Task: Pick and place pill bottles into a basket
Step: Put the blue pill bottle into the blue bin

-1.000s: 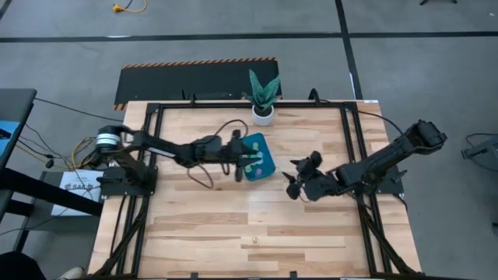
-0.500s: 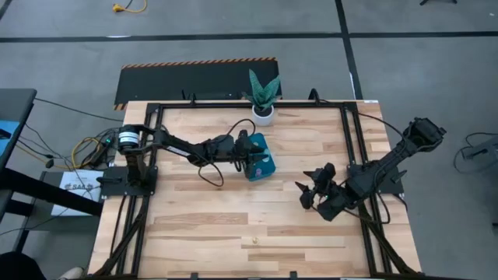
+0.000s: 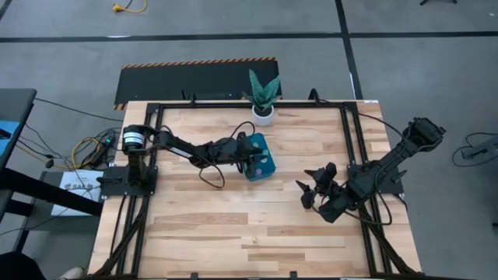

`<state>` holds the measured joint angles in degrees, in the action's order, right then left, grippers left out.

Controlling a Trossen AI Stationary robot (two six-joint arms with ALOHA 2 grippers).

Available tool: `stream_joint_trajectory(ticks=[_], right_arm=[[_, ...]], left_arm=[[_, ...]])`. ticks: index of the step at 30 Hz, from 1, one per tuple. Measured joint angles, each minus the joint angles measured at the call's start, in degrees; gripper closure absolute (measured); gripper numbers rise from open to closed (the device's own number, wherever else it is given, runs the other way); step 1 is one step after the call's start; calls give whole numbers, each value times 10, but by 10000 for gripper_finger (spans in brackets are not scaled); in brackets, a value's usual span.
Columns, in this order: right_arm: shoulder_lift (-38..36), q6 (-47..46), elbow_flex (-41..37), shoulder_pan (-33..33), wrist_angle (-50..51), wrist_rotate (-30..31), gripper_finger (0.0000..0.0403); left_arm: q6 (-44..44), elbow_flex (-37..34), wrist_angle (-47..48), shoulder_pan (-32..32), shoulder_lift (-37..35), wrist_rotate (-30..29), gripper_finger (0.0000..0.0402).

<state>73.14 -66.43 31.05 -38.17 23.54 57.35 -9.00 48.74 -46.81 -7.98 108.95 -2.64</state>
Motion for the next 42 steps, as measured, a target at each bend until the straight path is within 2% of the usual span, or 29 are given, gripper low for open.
stream_joint_trajectory(ticks=[8, 25, 34, 42], right_arm=[[0, 4, 0, 0, 1, 27, 147], [0, 10, 0, 0, 0, 50, 148], [0, 20, 0, 0, -4, 60, 148], [0, 20, 0, 0, -4, 60, 148]], left_arm=[[22, 0, -2, 20, 0, -43, 315], [15, 0, 22, 29, 1, -68, 312], [15, 3, -47, 36, 43, -80, 312], [25, 3, -56, 37, 47, -107, 312]])
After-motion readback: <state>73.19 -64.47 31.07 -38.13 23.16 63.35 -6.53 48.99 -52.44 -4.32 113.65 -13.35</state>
